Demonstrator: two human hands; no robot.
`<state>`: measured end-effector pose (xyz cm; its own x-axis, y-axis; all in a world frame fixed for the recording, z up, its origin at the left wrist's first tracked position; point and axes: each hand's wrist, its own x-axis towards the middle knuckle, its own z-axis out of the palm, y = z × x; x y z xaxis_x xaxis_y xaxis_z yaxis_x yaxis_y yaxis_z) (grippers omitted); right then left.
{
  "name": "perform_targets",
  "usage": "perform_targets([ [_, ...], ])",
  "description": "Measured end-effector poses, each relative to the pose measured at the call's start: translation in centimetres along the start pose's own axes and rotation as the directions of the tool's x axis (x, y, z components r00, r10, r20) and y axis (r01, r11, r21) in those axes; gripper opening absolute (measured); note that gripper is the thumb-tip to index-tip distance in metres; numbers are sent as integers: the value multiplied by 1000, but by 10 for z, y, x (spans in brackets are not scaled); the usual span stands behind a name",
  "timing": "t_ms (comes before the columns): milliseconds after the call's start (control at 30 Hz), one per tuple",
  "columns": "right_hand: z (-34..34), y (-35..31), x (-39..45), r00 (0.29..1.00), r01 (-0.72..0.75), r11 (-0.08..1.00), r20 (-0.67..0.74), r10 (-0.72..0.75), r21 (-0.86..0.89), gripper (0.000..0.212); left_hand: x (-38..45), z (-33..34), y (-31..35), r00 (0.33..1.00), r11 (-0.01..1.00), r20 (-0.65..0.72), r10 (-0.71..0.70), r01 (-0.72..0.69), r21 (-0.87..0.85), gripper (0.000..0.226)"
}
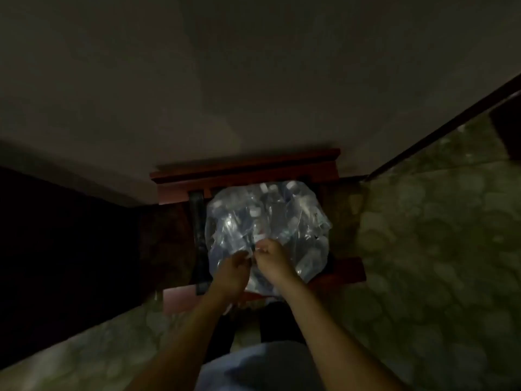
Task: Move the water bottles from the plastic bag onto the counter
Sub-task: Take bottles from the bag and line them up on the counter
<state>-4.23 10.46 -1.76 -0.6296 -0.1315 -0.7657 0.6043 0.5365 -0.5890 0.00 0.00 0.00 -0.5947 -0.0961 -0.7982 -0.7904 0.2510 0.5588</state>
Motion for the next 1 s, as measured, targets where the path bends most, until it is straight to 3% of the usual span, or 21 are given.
perform_targets([
  [200,27,23,24,995,-95,995,-26,96,26,22,5,-11,-15,990,999,-130,-49,46,-22,43],
  [267,35,26,33,984,-157,981,-72,166,114,37,3,-14,-20,993,999,-111,-49,47,-25,44],
  [533,67,25,69,896,-272,841,-196,399,468,56,13,-26,-30,997,999,-71,33,-33,-2,38],
  [667,67,32,76,841,-297,899,-358,406,323,62,23,-31,-26,998,999,-50,45,-45,-13,46],
  [733,66,36,74,820,-395,877,-326,470,273,59,25,-31,-23,998,998,-42,41,-43,-35,46],
  [800,62,42,77,852,-439,868,-199,484,232,49,26,-30,-21,999,998,-28,38,-39,-48,46],
  [867,57,48,81,905,-372,891,-111,410,258,44,28,-30,-21,999,999,-12,40,-41,-32,46],
  [1000,57,54,88,920,-326,933,-175,350,153,68,35,-29,-22,999,999,16,43,-43,-5,46],
])
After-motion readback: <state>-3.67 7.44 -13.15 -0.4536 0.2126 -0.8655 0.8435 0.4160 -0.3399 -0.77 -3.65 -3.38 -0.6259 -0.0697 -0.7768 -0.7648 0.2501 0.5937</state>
